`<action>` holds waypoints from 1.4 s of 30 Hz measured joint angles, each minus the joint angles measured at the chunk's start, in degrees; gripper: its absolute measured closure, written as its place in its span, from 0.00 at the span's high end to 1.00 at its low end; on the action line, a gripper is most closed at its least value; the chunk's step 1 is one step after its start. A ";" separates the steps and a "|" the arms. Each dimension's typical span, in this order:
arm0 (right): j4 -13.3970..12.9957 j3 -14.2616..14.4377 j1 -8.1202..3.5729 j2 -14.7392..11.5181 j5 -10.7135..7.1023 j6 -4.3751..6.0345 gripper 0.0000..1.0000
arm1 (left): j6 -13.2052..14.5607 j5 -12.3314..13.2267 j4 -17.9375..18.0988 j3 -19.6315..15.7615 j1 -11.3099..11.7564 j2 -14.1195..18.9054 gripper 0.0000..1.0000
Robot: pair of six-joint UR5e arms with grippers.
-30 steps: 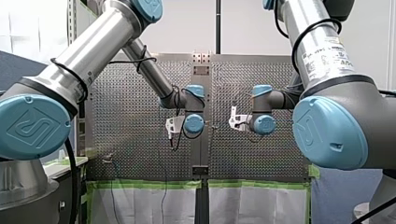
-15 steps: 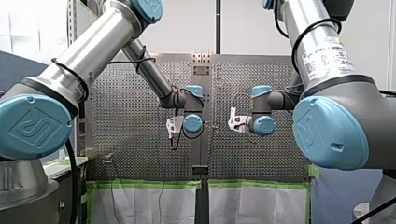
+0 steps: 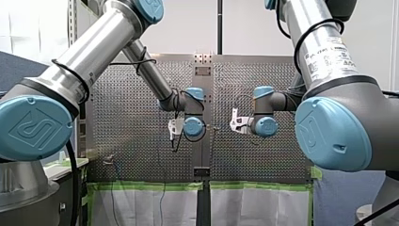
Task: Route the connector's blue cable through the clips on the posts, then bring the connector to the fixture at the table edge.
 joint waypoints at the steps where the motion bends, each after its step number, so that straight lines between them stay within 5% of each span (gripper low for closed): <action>1: -0.01 0.05 -0.01 0.00 0.00 0.00 0.00 | 0.03 -0.01 0.33 -0.27 -0.09 0.00 0.00; 14: -5.18 3.24 -0.90 0.43 1.36 0.15 0.00 | -0.26 0.53 2.74 -1.20 -1.06 -1.47 0.00; 24: -9.74 2.67 -1.92 4.54 1.75 0.35 0.00 | -0.62 1.22 3.42 -0.92 -1.04 -2.87 0.00; 30: -9.14 0.81 -2.69 6.90 1.50 0.23 0.00 | -0.84 2.14 3.88 -0.22 -0.60 -4.19 0.00; 42: -6.97 -1.64 -4.87 7.29 0.88 0.09 0.00 | -1.46 2.82 3.33 3.13 -0.85 -8.12 0.00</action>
